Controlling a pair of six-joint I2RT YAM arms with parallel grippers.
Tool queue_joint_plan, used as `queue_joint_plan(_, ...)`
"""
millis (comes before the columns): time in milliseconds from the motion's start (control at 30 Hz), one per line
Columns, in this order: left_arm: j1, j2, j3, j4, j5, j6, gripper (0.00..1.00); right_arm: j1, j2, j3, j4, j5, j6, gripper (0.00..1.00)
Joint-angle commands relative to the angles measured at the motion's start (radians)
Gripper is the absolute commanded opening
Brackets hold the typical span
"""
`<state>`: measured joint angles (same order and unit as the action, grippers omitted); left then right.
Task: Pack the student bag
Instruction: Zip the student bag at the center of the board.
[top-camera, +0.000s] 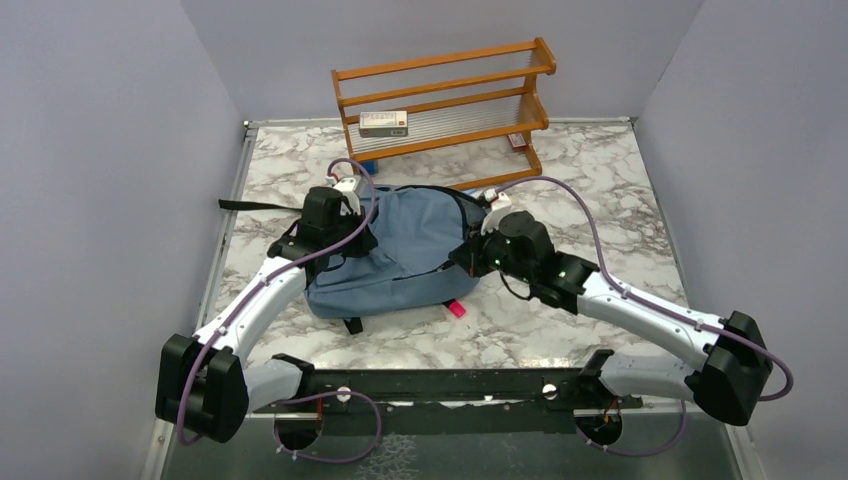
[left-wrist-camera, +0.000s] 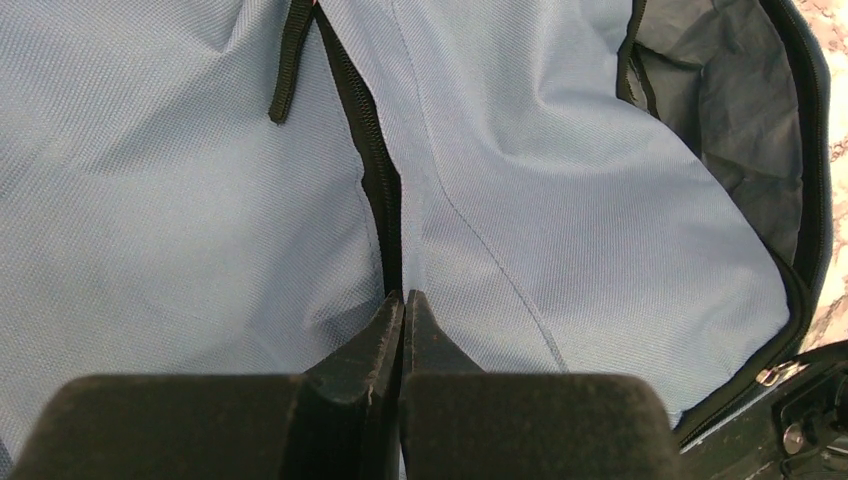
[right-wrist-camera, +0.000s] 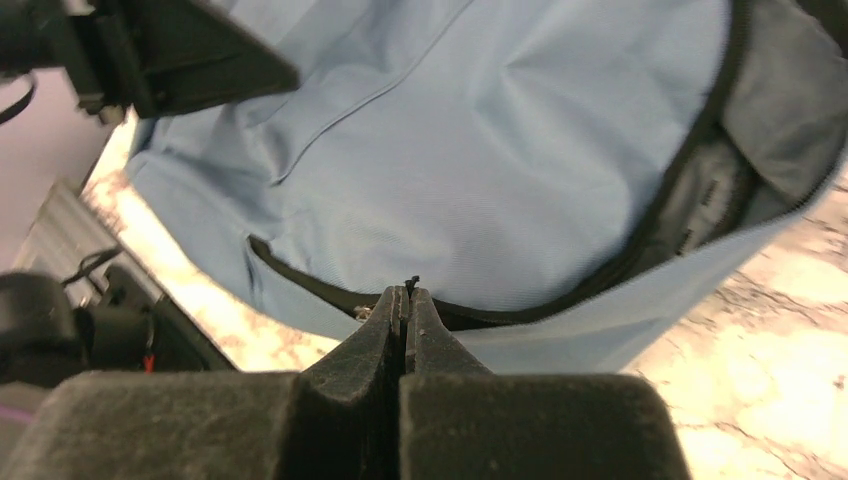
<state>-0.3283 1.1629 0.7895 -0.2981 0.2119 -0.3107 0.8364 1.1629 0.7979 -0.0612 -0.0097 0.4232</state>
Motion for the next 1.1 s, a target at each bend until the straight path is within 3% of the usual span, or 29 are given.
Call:
queue_joint_plan(0,0.023,-0.003,-0.022,0.031,-0.039,0.046,0.0,-0.009,-0.004,0.065,-0.059,0.24,0.105,0.01)
queue_joint_plan(167,0.023,-0.017,-0.023,0.043,-0.022,0.05,0.0,-0.021,0.058,0.108,-0.111,0.37,0.158,0.0)
queue_joint_plan(333,0.023,-0.036,-0.038,0.042,0.003,0.058,0.01,-0.059,0.077,0.115,-0.093,0.367,0.154,0.0)
queue_joint_plan(567,0.023,-0.094,-0.009,0.068,0.103,0.071,0.48,-0.062,0.035,0.065,0.102,0.086,0.027,0.01)
queue_joint_plan(700,0.019,-0.142,0.008,0.137,0.196,0.089,0.63,-0.062,0.035,0.085,0.112,0.038,0.037,0.0)
queue_joint_plan(767,0.011,-0.16,-0.001,0.181,0.232,0.098,0.78,-0.062,0.033,0.097,0.107,0.03,0.047,0.01)
queue_joint_plan(1067,-0.192,-0.239,-0.136,0.412,0.263,0.22,0.83,-0.063,-0.014,0.127,0.027,0.209,0.144,0.01)
